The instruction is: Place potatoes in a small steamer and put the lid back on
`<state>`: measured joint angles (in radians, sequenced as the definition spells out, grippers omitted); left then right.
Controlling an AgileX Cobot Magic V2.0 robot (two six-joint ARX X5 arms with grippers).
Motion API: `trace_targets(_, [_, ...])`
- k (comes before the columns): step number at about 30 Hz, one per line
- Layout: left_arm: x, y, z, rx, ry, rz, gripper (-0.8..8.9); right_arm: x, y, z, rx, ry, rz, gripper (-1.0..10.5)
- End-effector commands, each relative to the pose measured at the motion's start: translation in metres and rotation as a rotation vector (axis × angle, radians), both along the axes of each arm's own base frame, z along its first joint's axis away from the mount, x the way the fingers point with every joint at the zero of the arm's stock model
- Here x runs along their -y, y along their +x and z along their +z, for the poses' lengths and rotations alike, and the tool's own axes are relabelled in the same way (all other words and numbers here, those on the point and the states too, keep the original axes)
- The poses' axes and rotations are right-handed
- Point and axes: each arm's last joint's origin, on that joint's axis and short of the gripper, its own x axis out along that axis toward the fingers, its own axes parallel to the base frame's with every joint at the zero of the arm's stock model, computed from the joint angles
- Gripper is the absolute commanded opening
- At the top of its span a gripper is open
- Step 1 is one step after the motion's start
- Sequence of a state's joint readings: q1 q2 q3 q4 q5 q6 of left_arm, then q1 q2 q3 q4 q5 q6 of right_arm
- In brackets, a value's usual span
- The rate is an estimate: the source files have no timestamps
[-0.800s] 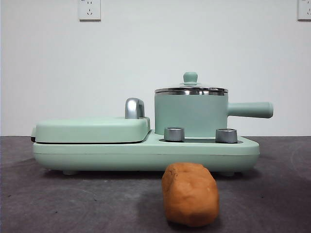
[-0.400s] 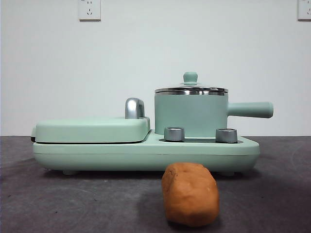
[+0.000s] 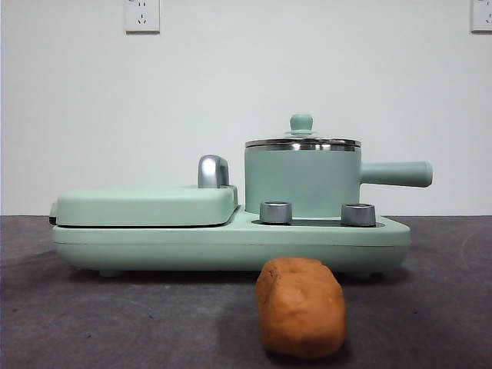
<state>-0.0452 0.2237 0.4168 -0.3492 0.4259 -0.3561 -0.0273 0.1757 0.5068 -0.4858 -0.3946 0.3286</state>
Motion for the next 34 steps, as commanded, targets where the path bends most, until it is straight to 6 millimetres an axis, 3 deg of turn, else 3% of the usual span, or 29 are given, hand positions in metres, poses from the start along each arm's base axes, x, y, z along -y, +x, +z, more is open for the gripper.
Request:
trace_targets(1, [0.002,0.000,0.019,-0.026,-0.001,-0.059,0.06,-0.002,0.000,0.017,-0.028,-0.008,0.098,0.3])
trace_targets(10, [0.010,0.006,0.062,-0.090,0.034,-0.288,0.06,-0.007,0.009,0.055,-0.109,-0.053,0.314,0.3])
trace_targets(19, [0.018,0.011,0.076,-0.161,0.081,-0.383,0.07,-0.009,0.013,0.070,-0.116,-0.047,0.423,0.3])
trace_targets(21, [0.020,0.013,0.078,-0.174,0.082,-0.399,0.10,-0.009,0.013,0.069,-0.119,-0.046,0.423,0.8])
trace_targets(28, [0.026,0.023,0.087,-0.194,0.086,-0.439,1.54,-0.009,0.012,0.069,-0.120,-0.045,0.423,2.5])
trace_targets(31, [0.030,0.031,0.090,-0.212,0.088,-0.457,3.02,-0.009,0.012,0.069,-0.121,-0.045,0.422,3.4])
trace_targets(34, [0.035,0.040,0.092,-0.234,0.090,-0.477,3.72,-0.009,0.012,0.069,-0.121,-0.046,0.422,4.1])
